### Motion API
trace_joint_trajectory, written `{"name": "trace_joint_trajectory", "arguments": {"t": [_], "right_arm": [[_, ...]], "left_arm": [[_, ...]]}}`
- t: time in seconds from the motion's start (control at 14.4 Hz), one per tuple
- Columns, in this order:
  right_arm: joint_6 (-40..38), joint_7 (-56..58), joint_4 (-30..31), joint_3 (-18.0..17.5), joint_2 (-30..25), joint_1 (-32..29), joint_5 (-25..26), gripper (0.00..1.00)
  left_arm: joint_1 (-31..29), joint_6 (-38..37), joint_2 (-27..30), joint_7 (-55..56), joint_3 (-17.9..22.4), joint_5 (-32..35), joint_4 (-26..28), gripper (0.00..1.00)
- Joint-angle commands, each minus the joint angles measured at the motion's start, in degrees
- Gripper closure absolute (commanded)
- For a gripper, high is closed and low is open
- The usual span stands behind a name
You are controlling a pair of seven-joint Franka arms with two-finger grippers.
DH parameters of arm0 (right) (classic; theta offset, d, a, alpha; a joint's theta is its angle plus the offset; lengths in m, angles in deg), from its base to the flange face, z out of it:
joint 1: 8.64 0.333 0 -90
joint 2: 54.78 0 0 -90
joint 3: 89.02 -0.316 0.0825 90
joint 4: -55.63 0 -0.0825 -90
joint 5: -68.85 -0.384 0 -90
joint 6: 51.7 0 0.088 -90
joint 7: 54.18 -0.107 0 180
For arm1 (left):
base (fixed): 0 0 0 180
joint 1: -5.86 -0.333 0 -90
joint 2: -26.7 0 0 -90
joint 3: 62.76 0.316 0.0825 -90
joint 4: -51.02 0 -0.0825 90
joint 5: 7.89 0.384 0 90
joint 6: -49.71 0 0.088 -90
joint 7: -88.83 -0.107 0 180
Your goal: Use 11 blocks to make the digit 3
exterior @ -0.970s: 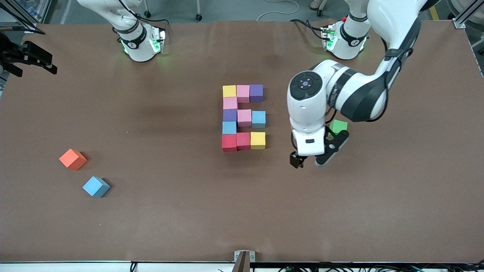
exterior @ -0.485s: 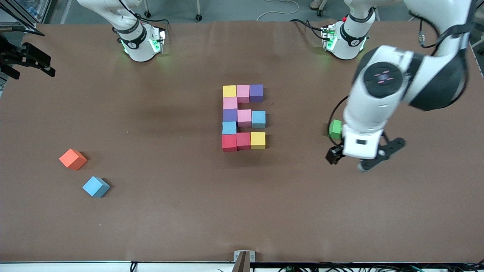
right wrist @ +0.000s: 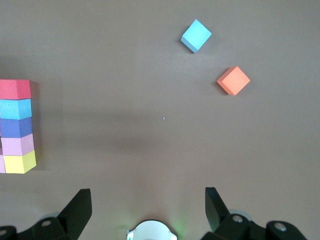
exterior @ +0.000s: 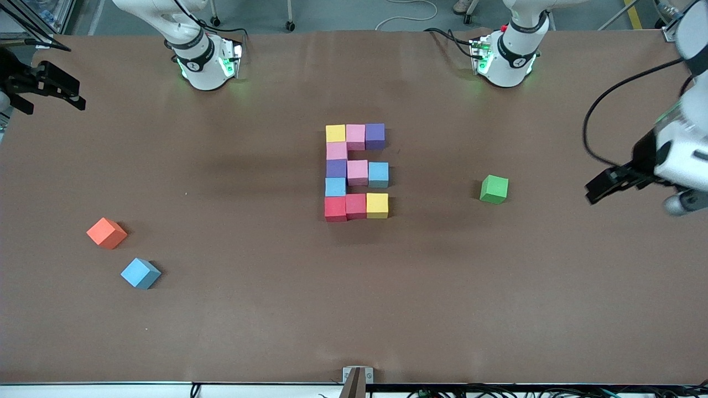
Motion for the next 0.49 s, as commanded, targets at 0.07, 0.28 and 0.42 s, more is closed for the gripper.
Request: {"name": "trace_joint_trajectory", "arguments": {"t": [0.07, 0.28, 0.42], "right_arm": [[-0.9, -0.1, 1.1, 0.3, -1.2, 0.2, 0.5, 0.0], [-0.9, -0.2, 1.2, 0.5, -1.2, 0.1, 0.3, 0.0], [-0.4, -0.2, 1.2, 0.5, -1.2, 0.1, 0.2, 0.0]], "left_arm": [[1.0, -4.9, 8.1, -13.4, 4.8, -4.1, 6.8, 0.0], [6.1, -5.0, 14.3, -22.1, 11.9, -4.2, 13.3, 0.0], [6.3, -5.1, 17.4, -24.7, 12.1, -4.2, 16.2, 0.0]]}}
